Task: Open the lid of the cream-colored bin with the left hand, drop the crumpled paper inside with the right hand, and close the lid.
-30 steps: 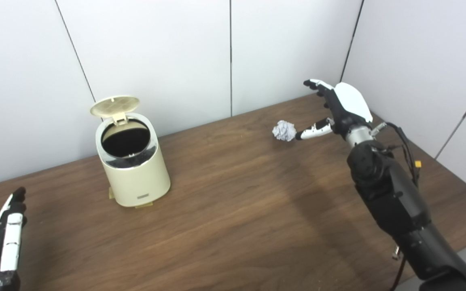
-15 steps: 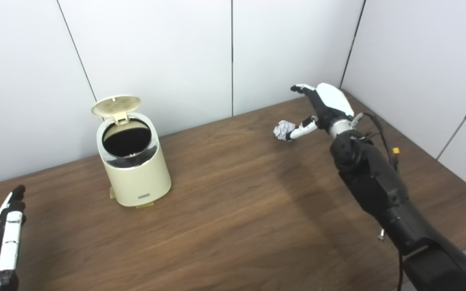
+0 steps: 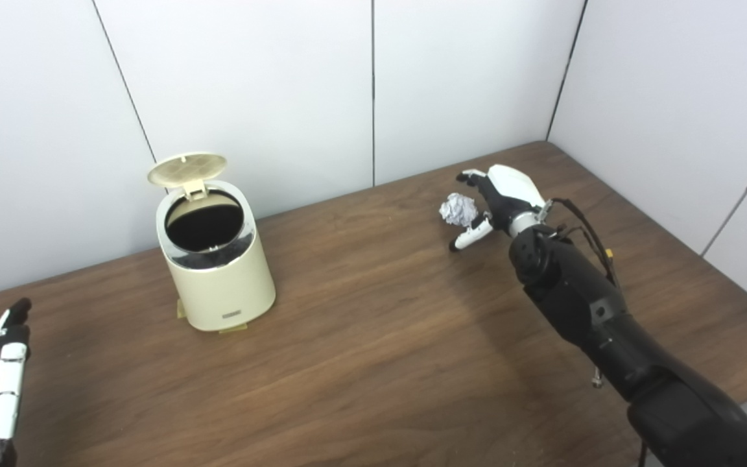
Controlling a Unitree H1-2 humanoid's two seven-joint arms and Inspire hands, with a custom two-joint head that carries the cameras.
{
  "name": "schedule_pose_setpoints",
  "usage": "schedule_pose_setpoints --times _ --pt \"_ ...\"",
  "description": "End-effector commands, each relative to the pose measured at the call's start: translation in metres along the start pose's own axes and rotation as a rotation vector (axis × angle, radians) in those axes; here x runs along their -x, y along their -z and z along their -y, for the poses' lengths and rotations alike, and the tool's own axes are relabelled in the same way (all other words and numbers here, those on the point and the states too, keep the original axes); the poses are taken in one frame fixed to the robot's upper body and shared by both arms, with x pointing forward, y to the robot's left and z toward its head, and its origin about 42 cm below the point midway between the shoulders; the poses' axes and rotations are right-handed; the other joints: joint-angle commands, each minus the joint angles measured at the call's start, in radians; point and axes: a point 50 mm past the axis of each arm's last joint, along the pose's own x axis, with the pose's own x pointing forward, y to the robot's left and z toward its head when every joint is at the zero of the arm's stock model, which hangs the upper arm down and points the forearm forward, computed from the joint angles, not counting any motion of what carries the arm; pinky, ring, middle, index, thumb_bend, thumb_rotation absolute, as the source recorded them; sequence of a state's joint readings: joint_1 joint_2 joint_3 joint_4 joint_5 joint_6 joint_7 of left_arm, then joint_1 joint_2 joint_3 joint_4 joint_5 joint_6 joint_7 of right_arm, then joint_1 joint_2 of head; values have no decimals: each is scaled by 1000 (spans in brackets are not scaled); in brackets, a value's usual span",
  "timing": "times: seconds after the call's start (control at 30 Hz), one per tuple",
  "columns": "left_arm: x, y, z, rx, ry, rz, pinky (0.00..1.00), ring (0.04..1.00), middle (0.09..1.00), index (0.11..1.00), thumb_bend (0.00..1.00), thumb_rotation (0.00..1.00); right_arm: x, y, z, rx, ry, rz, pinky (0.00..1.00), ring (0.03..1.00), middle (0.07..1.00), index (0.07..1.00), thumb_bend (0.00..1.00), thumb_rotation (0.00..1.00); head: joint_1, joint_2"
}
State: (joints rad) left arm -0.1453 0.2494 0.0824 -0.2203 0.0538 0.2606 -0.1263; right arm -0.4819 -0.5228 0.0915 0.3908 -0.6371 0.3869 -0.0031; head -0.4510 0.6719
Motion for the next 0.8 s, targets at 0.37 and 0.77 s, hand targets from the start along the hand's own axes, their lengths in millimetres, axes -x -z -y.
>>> schedule_pose_setpoints --times 0.37,0.77 --pt "2 -24 -7 -1 -11 65 1000 1000 984 1000 470 980 -16 -6 28 -45 83 22 658 778 825 803 916 136 4 8" --pt "6 -25 -2 18 -7 66 1000 1000 999 1000 419 955 -17 -8 30 -118 92 58 578 660 722 717 866 66 18 14"
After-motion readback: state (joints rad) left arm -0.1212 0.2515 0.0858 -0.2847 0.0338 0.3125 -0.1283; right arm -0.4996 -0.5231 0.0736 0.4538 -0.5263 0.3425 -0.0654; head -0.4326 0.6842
